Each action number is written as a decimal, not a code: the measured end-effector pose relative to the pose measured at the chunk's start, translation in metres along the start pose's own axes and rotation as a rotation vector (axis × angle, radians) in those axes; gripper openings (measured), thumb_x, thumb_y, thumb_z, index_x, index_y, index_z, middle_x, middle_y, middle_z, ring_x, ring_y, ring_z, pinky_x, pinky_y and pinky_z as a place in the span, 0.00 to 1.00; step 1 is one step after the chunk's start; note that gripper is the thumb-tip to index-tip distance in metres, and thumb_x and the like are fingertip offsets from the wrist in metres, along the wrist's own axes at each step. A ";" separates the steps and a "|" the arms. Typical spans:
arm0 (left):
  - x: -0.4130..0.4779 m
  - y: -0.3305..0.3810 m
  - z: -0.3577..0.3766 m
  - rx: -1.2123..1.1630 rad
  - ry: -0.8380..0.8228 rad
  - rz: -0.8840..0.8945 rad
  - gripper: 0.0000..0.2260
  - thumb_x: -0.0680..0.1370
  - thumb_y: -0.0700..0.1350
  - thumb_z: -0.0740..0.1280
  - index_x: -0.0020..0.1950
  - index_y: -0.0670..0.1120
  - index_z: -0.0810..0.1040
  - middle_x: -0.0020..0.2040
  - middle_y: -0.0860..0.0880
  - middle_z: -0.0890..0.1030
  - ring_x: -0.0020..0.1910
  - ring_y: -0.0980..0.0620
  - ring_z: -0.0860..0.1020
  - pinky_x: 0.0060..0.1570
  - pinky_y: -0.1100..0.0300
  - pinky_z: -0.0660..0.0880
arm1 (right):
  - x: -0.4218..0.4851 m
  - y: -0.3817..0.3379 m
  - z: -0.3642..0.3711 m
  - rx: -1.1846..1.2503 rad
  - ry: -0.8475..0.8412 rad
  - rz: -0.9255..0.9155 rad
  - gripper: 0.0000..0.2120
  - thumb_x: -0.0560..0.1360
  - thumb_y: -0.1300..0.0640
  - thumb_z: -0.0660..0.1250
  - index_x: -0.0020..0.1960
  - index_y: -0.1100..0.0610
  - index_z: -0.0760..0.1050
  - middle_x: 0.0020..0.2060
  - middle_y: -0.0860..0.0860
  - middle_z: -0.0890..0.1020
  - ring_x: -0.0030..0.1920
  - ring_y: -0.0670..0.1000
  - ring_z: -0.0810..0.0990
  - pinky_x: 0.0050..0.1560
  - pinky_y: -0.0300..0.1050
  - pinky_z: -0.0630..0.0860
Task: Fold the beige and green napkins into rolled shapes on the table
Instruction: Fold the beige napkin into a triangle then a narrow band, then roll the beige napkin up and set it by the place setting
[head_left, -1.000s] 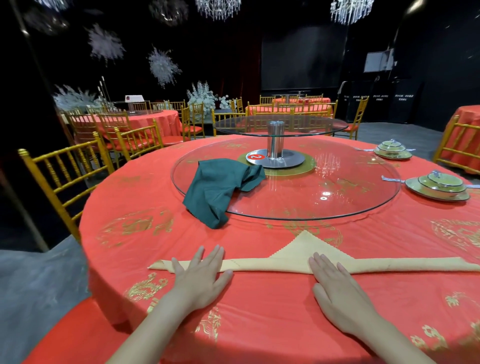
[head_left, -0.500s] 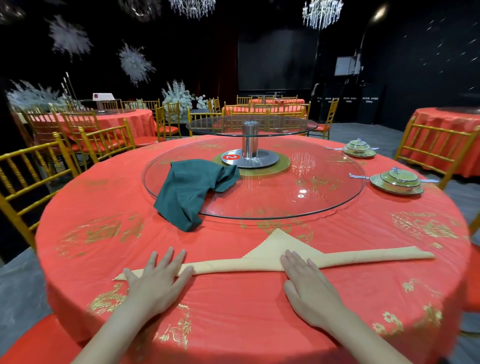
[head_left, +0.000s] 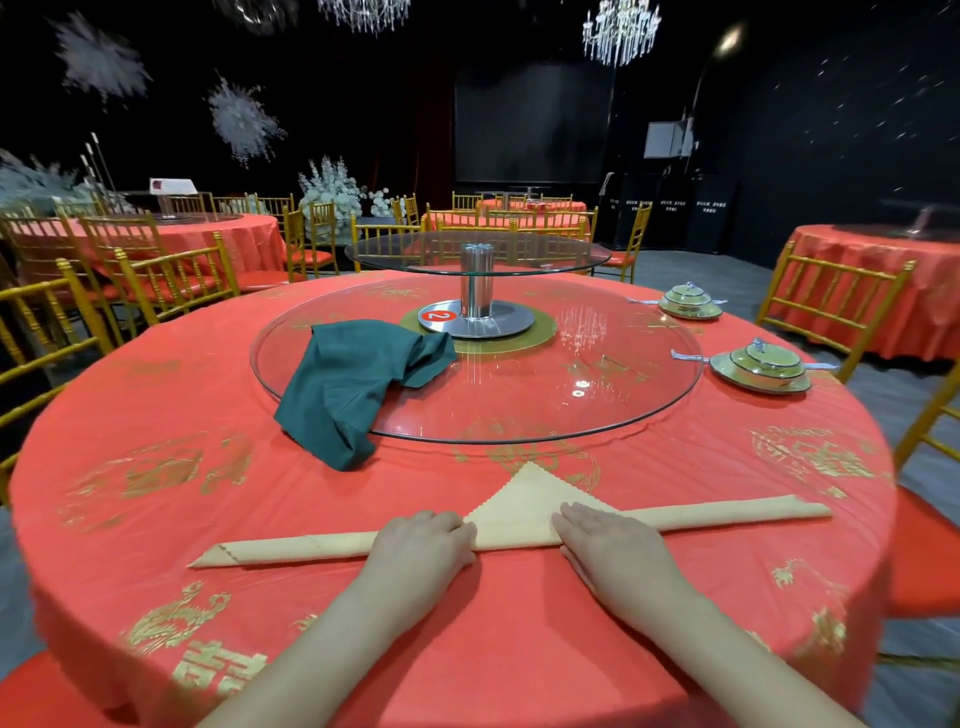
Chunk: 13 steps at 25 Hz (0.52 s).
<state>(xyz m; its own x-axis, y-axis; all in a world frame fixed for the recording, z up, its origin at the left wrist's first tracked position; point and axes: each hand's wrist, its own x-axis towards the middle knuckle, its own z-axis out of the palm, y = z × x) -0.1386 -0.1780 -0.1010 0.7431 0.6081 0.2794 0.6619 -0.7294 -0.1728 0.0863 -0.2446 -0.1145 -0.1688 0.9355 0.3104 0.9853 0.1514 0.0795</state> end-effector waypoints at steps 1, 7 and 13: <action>0.001 -0.004 0.006 0.063 -0.017 0.051 0.14 0.64 0.55 0.77 0.35 0.52 0.74 0.33 0.55 0.77 0.29 0.52 0.76 0.21 0.61 0.68 | 0.000 0.009 0.001 -0.092 0.018 -0.036 0.13 0.68 0.57 0.57 0.41 0.55 0.81 0.38 0.52 0.84 0.37 0.53 0.84 0.31 0.44 0.79; 0.034 0.021 0.012 0.134 0.009 0.194 0.15 0.56 0.50 0.81 0.29 0.50 0.75 0.27 0.53 0.73 0.22 0.52 0.73 0.17 0.65 0.59 | 0.002 0.045 -0.016 -0.442 0.065 -0.111 0.10 0.61 0.63 0.55 0.24 0.53 0.70 0.24 0.49 0.72 0.24 0.52 0.72 0.22 0.41 0.62; 0.106 0.087 0.014 0.046 0.053 0.349 0.10 0.61 0.50 0.76 0.37 0.51 0.78 0.32 0.53 0.75 0.26 0.53 0.76 0.19 0.65 0.59 | -0.018 0.137 -0.018 -0.403 -0.101 0.237 0.10 0.58 0.62 0.76 0.30 0.57 0.75 0.28 0.52 0.75 0.24 0.54 0.76 0.18 0.40 0.64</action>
<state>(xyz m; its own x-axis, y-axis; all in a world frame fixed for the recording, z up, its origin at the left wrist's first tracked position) -0.0008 -0.1725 -0.1000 0.9199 0.3066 0.2447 0.3736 -0.8747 -0.3087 0.2234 -0.2466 -0.0924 0.0820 0.9586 0.2727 0.9040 -0.1867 0.3847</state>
